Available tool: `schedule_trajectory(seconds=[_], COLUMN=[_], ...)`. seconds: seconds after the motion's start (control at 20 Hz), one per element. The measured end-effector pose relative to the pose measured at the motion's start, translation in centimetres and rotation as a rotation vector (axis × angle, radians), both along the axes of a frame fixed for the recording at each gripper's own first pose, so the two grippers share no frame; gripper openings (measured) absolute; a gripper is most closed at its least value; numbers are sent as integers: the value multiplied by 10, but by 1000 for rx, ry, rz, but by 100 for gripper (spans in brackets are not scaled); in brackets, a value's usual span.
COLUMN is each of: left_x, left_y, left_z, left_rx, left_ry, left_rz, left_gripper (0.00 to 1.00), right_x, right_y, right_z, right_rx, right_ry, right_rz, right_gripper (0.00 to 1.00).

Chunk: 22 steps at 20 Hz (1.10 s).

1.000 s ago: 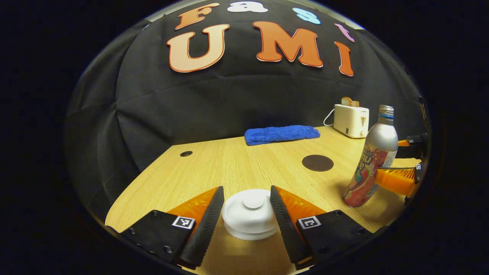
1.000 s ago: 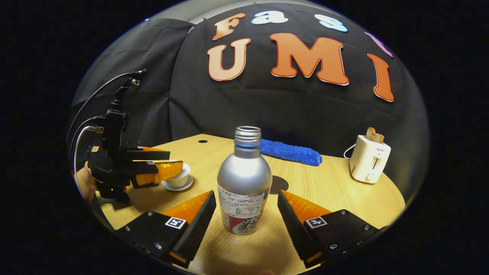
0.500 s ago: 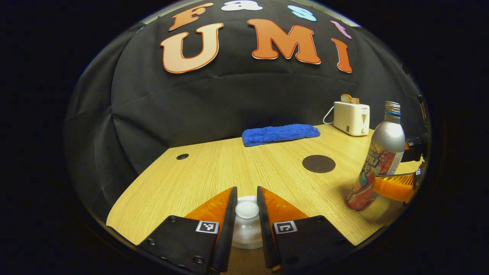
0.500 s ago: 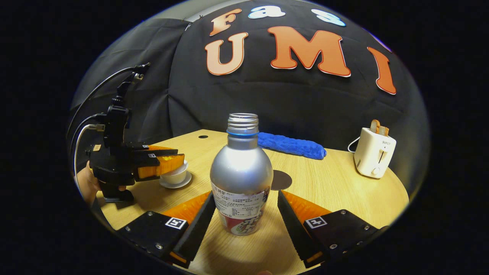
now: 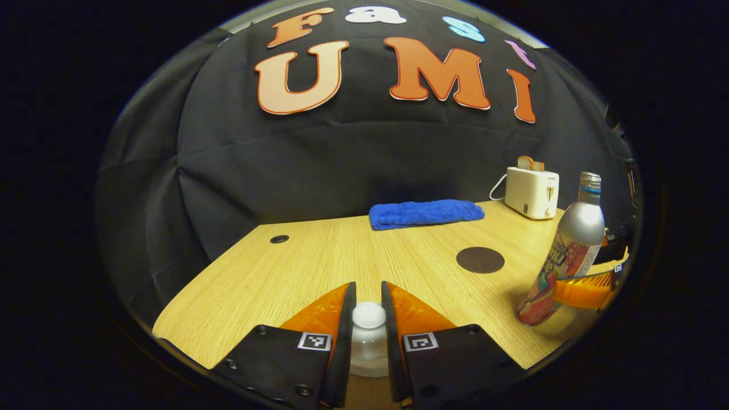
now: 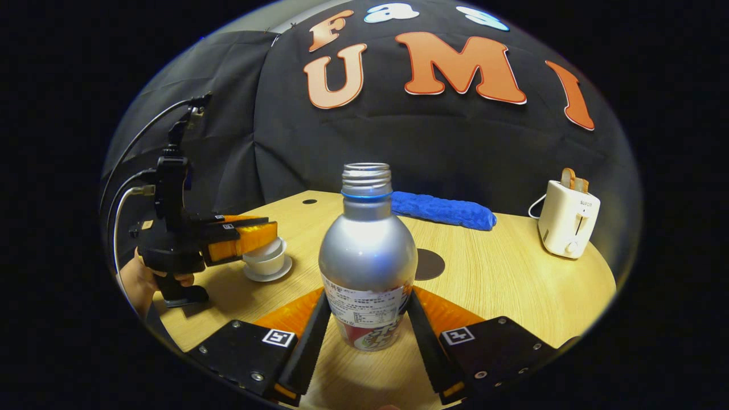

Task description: Open the teacup lid with one hand, grasp the water bottle and pour water into the teacup with the other hand; after pouring, place the water bottle on the coaster and then close the teacup lid.

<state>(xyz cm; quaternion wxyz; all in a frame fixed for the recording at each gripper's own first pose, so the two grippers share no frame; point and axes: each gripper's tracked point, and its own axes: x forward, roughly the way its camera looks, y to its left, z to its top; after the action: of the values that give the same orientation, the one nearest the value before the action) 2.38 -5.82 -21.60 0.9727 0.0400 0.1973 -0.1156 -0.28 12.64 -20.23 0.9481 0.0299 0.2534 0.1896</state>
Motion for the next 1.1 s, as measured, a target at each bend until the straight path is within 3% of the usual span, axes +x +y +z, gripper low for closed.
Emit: schedule_trajectory(seconds=[0.15, 0.2, 0.65, 1.1], left_x=[0, 2, -9, -26], left_y=[8, 12, 62, 122], left_z=[9, 11, 24, 21], left_rx=[-17, -15, -12, 28], left_ry=[-18, -25, -38, -30], left_rz=[25, 35, 123, 206], left_gripper=[28, 32, 32, 32], right_x=[1, 1, 19, 31], right_y=[-2, -3, -16, 6], right_z=[4, 6, 25, 39], right_rx=[-44, -63, -218, -417], right_ry=[-5, -12, -8, -56], right_rz=[9, 13, 6, 88], right_gripper=[78, 79, 79, 78])
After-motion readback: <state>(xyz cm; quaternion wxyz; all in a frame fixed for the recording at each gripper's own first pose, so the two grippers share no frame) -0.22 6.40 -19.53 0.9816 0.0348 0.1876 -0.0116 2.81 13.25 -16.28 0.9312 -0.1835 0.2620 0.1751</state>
